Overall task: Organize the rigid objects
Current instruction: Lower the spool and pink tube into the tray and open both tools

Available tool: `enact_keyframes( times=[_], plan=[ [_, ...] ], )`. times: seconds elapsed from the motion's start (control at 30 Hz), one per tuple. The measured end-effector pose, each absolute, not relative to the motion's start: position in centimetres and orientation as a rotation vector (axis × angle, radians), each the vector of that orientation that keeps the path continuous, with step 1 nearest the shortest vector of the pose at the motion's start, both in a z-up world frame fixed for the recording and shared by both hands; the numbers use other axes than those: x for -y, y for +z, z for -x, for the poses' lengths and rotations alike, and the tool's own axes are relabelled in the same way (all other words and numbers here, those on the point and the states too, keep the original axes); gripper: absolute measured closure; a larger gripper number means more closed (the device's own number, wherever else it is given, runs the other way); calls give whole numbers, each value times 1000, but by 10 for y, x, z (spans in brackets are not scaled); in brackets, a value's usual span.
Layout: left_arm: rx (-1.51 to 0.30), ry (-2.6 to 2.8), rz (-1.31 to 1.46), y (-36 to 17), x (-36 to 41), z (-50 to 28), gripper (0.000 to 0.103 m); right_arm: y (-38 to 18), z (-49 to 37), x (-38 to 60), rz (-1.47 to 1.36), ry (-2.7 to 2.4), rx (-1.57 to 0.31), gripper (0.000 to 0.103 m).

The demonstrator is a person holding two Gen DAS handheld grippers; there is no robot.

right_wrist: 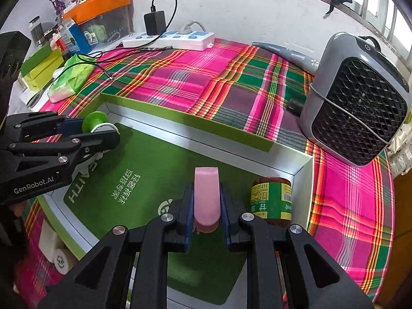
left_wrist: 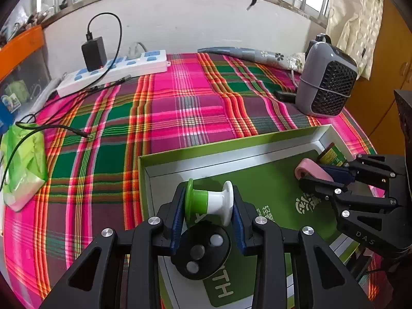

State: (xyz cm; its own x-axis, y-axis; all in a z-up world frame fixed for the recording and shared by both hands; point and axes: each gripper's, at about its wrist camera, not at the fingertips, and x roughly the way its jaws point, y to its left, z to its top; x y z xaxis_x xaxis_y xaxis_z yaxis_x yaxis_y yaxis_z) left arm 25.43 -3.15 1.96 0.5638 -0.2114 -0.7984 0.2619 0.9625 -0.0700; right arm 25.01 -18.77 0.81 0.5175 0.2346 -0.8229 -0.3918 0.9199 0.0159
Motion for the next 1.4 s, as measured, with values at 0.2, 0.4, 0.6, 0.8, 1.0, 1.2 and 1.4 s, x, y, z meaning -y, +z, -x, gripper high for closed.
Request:
enact_keyframes(
  times=[0.2, 0.4, 0.6, 0.8, 1.0, 1.2, 1.4],
  plan=[
    [-942, -287, -59, 19, 33, -255, 71, 8, -249, 187, 180, 386, -953, 84],
    [-943, -287, -58, 19, 32, -255, 71, 8, -249, 187, 175, 386, -954, 79],
    [-942, -287, -59, 20, 31, -255, 71, 8, -248, 189, 157, 381, -956, 63],
    [-940, -278, -66, 22, 32, -250, 69, 10, -245, 189, 152, 382, -946, 61],
    [-917, -276, -65, 30, 32, -239, 69, 16, -239, 190, 142, 378, -929, 61],
    [-897, -280, -62, 38, 32, -225, 68, 25, -230, 192, 121, 376, -908, 61],
    [-874, -274, -67, 48, 31, -209, 68, 32, -218, 194, 114, 373, -891, 61]
  ],
)
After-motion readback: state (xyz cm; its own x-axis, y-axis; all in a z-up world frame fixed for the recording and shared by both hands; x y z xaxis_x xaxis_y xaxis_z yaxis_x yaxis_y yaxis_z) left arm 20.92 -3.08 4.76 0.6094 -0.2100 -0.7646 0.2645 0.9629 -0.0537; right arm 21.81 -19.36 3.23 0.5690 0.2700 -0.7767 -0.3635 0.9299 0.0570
